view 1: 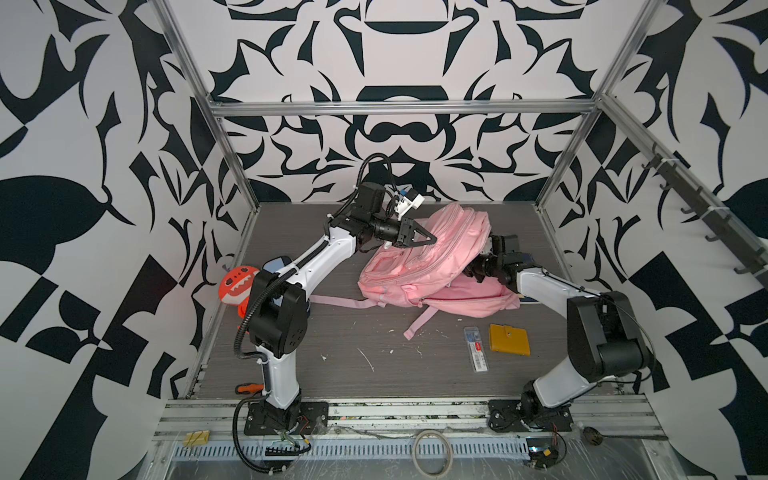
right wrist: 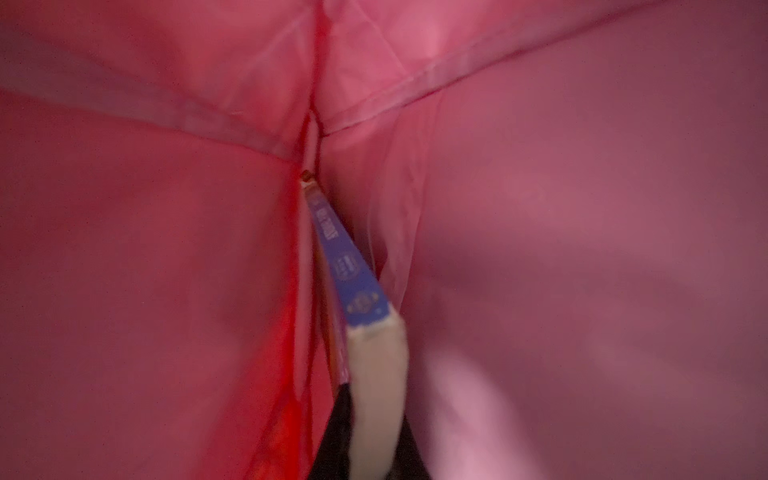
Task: Pack the student bag
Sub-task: 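Insert the book into the backpack opening with right gripper, left holding flap open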
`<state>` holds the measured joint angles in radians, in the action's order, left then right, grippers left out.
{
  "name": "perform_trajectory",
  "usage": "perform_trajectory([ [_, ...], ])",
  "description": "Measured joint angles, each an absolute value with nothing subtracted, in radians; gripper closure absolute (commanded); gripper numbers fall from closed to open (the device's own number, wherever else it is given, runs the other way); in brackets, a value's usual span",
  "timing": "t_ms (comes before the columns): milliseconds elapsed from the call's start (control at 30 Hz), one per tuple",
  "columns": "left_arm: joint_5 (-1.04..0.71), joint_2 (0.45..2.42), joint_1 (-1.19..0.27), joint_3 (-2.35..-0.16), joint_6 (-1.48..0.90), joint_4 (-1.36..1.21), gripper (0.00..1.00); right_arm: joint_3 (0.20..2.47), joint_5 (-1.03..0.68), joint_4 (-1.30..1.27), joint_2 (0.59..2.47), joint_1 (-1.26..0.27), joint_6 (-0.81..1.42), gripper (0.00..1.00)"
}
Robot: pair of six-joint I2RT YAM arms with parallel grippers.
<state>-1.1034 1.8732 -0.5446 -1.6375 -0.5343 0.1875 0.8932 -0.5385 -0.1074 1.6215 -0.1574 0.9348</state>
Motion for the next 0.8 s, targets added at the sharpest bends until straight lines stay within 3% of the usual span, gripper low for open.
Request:
perform_trajectory([
  [167, -1.095, 1.873, -0.55, -1.637, -0.533, 0.191, 1.0, 0.91, -0.492, -0.112, 1.665, -0.188, 0.913, 0.87],
  [300, -1.065, 1.866, -0.549, -1.629, -0.53, 0.191, 1.0, 0.955, -0.455, -0.084, 1.7, -0.217, 0.888, 0.55],
  [533, -0.981, 1.835, -0.551, -1.603, -0.461, 0.233, 1.0, 0.96, -0.396, 0.066, 1.614, -0.217, 0.815, 0.19],
  [800, -0.868, 1.804, -0.555, -1.501, -0.367, 0.258, 1.0, 0.958, -0.377, 0.269, 1.286, -0.086, 0.723, 0.07],
])
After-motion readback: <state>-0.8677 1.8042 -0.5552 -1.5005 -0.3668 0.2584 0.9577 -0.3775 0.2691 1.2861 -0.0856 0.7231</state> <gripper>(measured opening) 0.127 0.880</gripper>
